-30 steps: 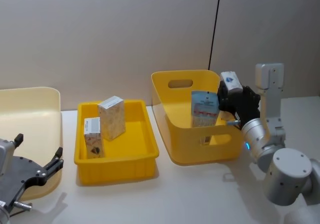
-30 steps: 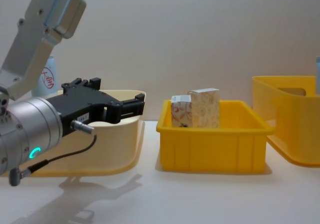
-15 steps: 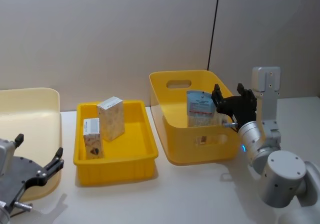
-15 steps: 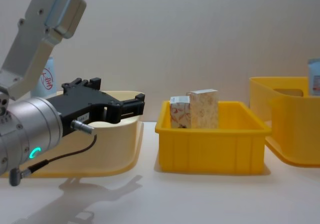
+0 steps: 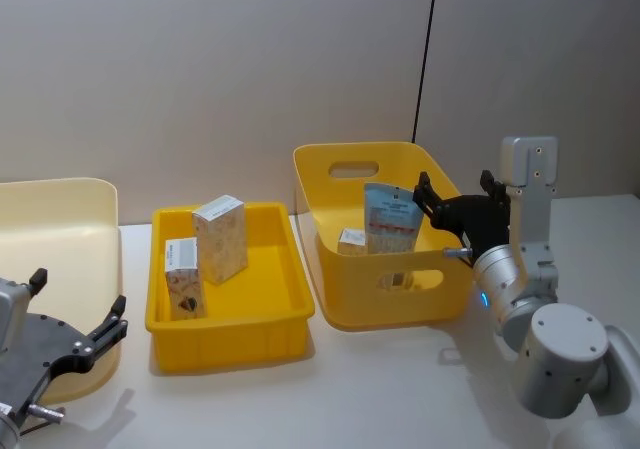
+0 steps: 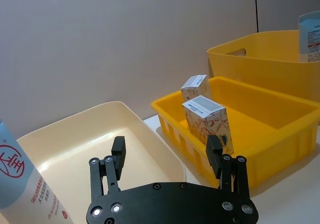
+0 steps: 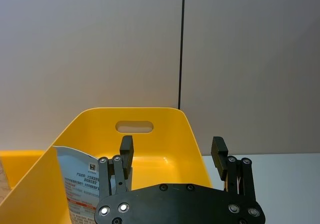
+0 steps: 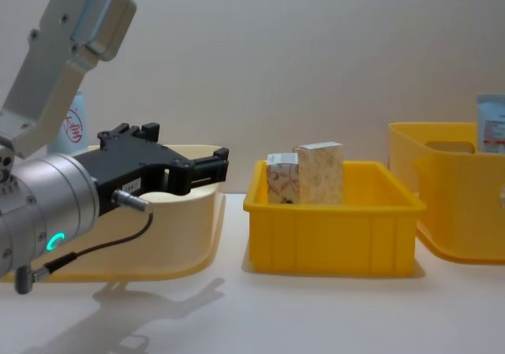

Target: Bimanual collaborative sorting of washing and personal care products

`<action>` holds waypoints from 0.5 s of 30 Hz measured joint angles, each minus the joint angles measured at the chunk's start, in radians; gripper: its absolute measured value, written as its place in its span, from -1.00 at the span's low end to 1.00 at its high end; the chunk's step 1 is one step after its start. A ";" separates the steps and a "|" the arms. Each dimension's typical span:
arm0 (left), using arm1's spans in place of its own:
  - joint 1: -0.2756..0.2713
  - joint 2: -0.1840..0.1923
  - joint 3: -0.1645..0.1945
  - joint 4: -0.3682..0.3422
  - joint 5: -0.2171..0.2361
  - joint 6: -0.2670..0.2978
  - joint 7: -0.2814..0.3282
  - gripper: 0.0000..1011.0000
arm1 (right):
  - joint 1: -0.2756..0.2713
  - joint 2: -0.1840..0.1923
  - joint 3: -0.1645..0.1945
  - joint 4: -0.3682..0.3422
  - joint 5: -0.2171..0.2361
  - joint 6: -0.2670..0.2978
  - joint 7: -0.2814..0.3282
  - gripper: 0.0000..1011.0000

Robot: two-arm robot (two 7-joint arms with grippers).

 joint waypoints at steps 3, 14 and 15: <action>0.000 0.000 0.000 0.000 0.000 0.000 0.000 0.98 | 0.000 -0.001 0.001 0.001 -0.002 -0.009 0.000 0.98; 0.000 0.000 0.000 0.000 0.000 0.000 0.000 0.98 | -0.003 -0.005 0.006 0.004 -0.016 -0.094 0.001 0.98; 0.000 0.000 0.000 0.000 0.000 0.000 0.000 0.98 | -0.002 -0.005 0.007 0.003 -0.018 -0.110 0.001 0.98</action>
